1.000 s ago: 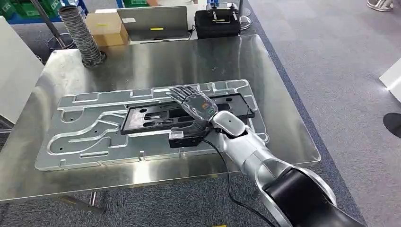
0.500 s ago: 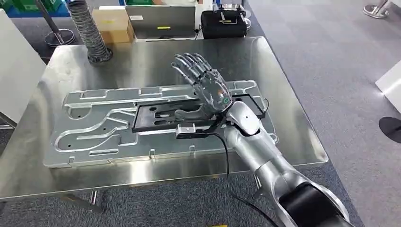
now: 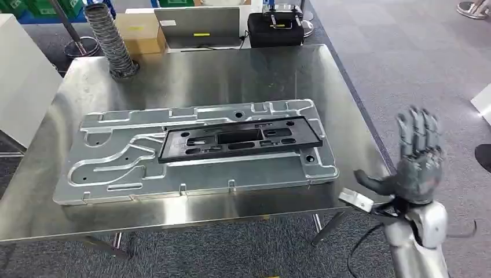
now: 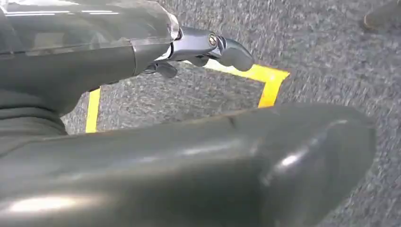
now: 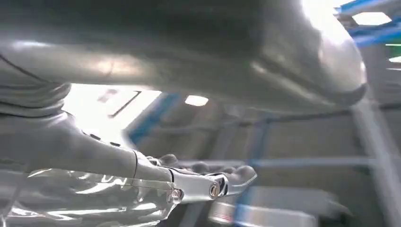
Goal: Take the parts from the cabinet and place them on the table.
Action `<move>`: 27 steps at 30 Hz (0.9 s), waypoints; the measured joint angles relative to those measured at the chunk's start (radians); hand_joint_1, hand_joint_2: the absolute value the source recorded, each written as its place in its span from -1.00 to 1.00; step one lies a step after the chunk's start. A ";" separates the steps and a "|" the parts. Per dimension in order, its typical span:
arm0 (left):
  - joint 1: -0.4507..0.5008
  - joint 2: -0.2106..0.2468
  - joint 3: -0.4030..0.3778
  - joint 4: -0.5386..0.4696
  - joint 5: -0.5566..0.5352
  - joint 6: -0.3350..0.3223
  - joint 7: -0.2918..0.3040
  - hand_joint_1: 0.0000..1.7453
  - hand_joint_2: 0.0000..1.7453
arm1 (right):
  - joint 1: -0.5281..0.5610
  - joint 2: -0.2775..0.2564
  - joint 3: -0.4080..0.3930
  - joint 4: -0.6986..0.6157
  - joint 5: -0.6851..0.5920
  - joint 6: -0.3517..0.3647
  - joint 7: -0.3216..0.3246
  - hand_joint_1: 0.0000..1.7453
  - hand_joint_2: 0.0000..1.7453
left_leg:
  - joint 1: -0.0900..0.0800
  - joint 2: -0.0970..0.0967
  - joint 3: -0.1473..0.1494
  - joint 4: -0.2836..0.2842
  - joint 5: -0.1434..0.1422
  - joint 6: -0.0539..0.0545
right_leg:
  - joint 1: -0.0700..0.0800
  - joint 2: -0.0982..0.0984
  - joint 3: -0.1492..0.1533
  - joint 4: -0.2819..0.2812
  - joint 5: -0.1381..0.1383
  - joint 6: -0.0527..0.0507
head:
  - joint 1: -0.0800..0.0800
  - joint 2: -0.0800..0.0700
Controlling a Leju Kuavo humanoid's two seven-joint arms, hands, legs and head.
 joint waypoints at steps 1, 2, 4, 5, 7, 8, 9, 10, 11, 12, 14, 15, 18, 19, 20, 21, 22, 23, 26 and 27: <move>0.000 -0.001 0.000 0.000 -0.002 -0.002 0.000 -1.00 -1.00 | 0.042 0.011 -0.042 -0.008 -0.016 0.000 -0.011 -1.00 -1.00 | 0.000 0.002 -0.024 0.074 -0.036 -0.002 | 0.001 -0.001 -0.006 0.002 0.002 -0.001 | 0.000 0.000; 0.001 -0.001 0.000 0.000 -0.003 -0.002 0.000 -1.00 -1.00 | 0.075 0.027 -0.087 -0.009 -0.025 0.000 -0.023 -1.00 -1.00 | 0.000 0.002 -0.035 0.123 -0.054 -0.003 | 0.001 0.000 -0.015 0.006 0.005 -0.001 | 0.000 0.000; -0.001 -0.001 0.001 0.000 -0.003 -0.001 0.000 -1.00 -1.00 | 0.120 0.051 -0.140 -0.009 -0.022 0.000 -0.035 -1.00 -1.00 | 0.000 0.002 0.018 0.058 -0.018 -0.001 | 0.000 0.006 -0.030 0.016 0.010 0.001 | 0.000 0.000; -0.004 0.000 0.001 0.000 -0.005 -0.001 0.000 -1.00 -1.00 | 0.133 0.060 -0.160 -0.009 -0.016 0.000 -0.042 -1.00 -1.00 | 0.000 0.002 0.077 -0.035 0.017 0.002 | -0.001 0.009 -0.037 0.021 0.014 0.004 | 0.000 0.000; -0.012 0.001 0.001 0.000 -0.006 -0.002 0.000 -1.00 -1.00 | 0.146 0.076 -0.192 -0.010 -0.013 0.000 -0.045 -1.00 -1.00 | -0.003 0.001 0.164 -0.191 0.032 0.014 | 0.000 0.014 -0.047 0.032 0.022 0.013 | 0.000 0.000; -0.014 0.000 0.000 0.000 -0.006 -0.002 0.000 -1.00 -1.00 | 0.151 0.081 -0.202 -0.010 -0.012 0.000 -0.046 -1.00 -1.00 | -0.009 0.000 0.162 -0.192 0.051 0.017 | 0.002 0.015 -0.047 0.033 0.026 0.019 | 0.000 0.000; -0.015 0.000 0.001 0.000 -0.006 -0.002 0.001 -1.00 -1.00 | 0.153 0.083 -0.208 -0.012 -0.010 0.000 -0.047 -1.00 -1.00 | -0.009 0.000 0.159 -0.188 0.055 0.022 | 0.000 0.016 -0.047 0.032 0.032 0.027 | 0.000 0.000; -0.015 0.000 0.001 0.000 -0.007 -0.002 0.001 -1.00 -1.00 | 0.155 0.086 -0.215 -0.012 -0.009 0.001 -0.044 -1.00 -1.00 | -0.014 0.000 0.158 -0.186 0.059 0.028 | -0.002 0.017 -0.047 0.028 0.039 0.034 | 0.000 0.000; -0.015 0.000 0.001 0.000 -0.009 -0.002 0.000 -1.00 -1.00 | 0.160 0.089 -0.221 -0.012 -0.009 0.001 -0.036 -1.00 -1.00 | -0.016 0.001 0.156 -0.189 0.067 0.035 | -0.004 0.018 -0.046 0.024 0.047 0.041 | 0.000 0.000; -0.016 -0.001 0.001 0.000 -0.009 -0.002 0.000 -1.00 -1.00 | 0.167 0.092 -0.227 -0.012 -0.009 0.001 -0.029 -1.00 -1.00 | -0.006 0.004 0.150 -0.200 0.085 0.044 | -0.007 0.019 -0.051 0.028 0.047 0.046 | 0.000 0.000; -0.018 -0.001 0.001 0.000 -0.011 -0.002 0.000 -1.00 -1.00 | 0.182 0.104 -0.238 -0.011 -0.009 0.001 -0.026 -1.00 -1.00 | -0.007 0.009 0.126 -0.200 0.105 0.056 | -0.011 0.020 -0.081 0.107 -0.063 0.055 | 0.000 0.000; -0.017 -0.001 0.001 0.000 -0.012 -0.002 -0.001 -1.00 -1.00 | 0.187 0.113 -0.243 -0.008 -0.012 0.002 -0.024 -1.00 -1.00 | -0.007 0.010 0.113 -0.200 0.115 0.056 | -0.013 0.019 -0.102 0.180 -0.123 0.060 | 0.000 0.000; -0.015 -0.001 0.001 0.000 -0.013 -0.003 -0.001 -1.00 -1.00 | 0.201 0.145 -0.257 0.018 -0.020 0.004 -0.024 -1.00 -1.00 | -0.008 0.012 0.070 -0.196 0.145 0.051 | -0.015 0.019 -0.115 0.330 -0.180 0.068 | 0.000 0.000; -0.015 -0.001 0.001 0.000 -0.013 -0.004 0.000 -1.00 -1.00 | 0.202 0.155 -0.264 0.033 -0.021 0.006 -0.025 -1.00 -1.00 | -0.008 0.012 0.057 -0.194 0.154 0.049 | -0.015 0.019 -0.084 0.305 -0.152 0.067 | 0.000 0.000; -0.015 -0.003 0.001 0.000 -0.013 -0.004 0.003 -1.00 -1.00 | 0.202 0.164 -0.273 0.051 -0.015 0.013 -0.030 -1.00 -1.00 | -0.009 0.013 0.044 -0.193 0.162 0.046 | -0.016 0.019 -0.027 0.234 -0.114 0.064 | 0.000 0.000; -0.015 -0.005 0.001 0.000 -0.013 -0.004 0.005 -1.00 -1.00 | 0.201 0.171 -0.282 0.069 0.004 0.024 -0.032 -1.00 -1.00 | -0.009 0.012 0.034 -0.192 0.171 0.043 | -0.016 0.019 0.042 0.140 -0.089 0.059 | 0.000 0.000; -0.016 -0.006 0.001 0.000 -0.013 -0.004 0.010 -1.00 -1.00 | 0.197 0.177 -0.292 0.093 0.018 0.030 -0.034 -1.00 -1.00 | -0.009 0.012 0.029 -0.189 0.179 0.038 | -0.014 0.020 0.114 0.043 -0.097 0.053 | 0.000 0.000; -0.016 -0.008 0.001 0.000 -0.014 -0.004 0.012 -1.00 -1.00 | 0.190 0.182 -0.302 0.118 0.027 0.039 -0.039 -1.00 -1.00 | -0.012 0.011 0.023 -0.188 0.185 0.032 | -0.005 0.020 0.148 -0.025 -0.121 0.046 | 0.000 0.000; -0.015 -0.012 0.001 0.000 -0.013 0.002 0.022 -1.00 -1.00 | 0.170 0.197 -0.349 0.236 0.019 0.058 -0.074 -1.00 -1.00 | -0.005 0.012 0.026 -0.199 0.212 0.012 | 0.003 0.020 0.132 -0.017 -0.101 0.024 | 0.000 0.000; -0.011 -0.012 0.002 0.000 -0.013 0.003 0.022 -1.00 -1.00 | 0.163 0.200 -0.365 0.279 0.010 0.057 -0.090 -1.00 -1.00 | -0.009 0.010 0.022 -0.201 0.218 0.004 | -0.006 0.018 0.127 -0.026 -0.085 0.013 | 0.000 0.000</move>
